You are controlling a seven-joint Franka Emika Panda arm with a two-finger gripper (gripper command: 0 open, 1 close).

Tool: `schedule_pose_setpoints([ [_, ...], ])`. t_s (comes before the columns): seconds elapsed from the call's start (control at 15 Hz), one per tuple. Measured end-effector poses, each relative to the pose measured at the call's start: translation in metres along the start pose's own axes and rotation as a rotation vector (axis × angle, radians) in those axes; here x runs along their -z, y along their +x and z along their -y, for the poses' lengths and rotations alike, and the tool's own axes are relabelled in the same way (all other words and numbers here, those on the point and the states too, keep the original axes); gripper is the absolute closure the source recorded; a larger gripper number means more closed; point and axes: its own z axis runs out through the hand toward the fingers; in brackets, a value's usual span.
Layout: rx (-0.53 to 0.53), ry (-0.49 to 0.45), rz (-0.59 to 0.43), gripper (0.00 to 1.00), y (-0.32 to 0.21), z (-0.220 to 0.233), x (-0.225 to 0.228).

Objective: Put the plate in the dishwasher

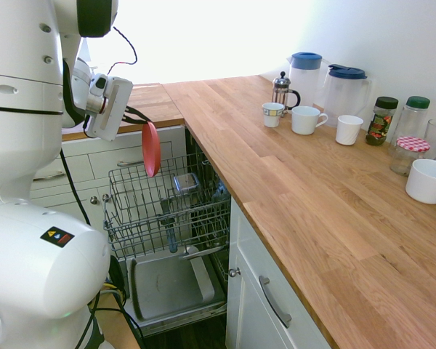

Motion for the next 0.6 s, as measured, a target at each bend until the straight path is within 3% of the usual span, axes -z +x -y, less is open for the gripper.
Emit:
schedule_pose_setpoints([
  [0.27, 0.010, -0.039, 0.022, 1.00, -0.005, 0.051, -0.005],
  [0.6, -0.073, -0.095, 0.067, 1.00, -0.010, 0.085, -0.003],
])
